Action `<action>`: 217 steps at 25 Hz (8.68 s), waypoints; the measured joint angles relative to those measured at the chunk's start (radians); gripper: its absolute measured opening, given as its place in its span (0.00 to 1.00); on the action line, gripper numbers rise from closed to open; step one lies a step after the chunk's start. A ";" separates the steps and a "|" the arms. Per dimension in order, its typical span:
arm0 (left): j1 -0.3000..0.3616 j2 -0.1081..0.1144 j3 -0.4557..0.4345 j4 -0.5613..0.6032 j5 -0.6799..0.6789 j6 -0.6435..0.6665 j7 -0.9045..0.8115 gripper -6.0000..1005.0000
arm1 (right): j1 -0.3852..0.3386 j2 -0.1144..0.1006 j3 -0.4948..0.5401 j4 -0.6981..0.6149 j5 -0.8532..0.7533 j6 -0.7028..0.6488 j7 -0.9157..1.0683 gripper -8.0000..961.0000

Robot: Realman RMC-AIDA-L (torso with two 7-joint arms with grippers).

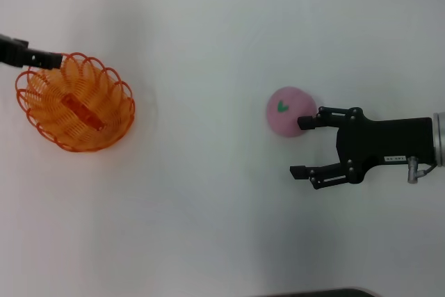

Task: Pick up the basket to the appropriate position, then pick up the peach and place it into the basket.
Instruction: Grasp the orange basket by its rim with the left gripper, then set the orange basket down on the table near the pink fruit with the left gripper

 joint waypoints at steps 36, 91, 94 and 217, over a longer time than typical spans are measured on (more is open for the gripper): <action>-0.272 0.111 0.194 -0.410 0.254 -0.210 -0.111 0.69 | 0.013 -0.002 0.000 -0.001 -0.008 -0.005 0.011 0.99; -0.252 0.088 0.285 -0.474 0.254 -0.282 -0.114 0.17 | 0.019 -0.002 0.000 -0.003 -0.008 -0.003 0.032 0.99; -0.251 0.088 0.285 -0.474 0.254 -0.279 -0.114 0.17 | 0.019 -0.002 0.000 -0.003 -0.008 -0.003 0.032 0.99; -0.005 -0.087 -0.294 -0.293 0.030 -0.003 -0.312 0.11 | 0.027 0.000 -0.001 0.008 -0.011 0.013 0.034 0.99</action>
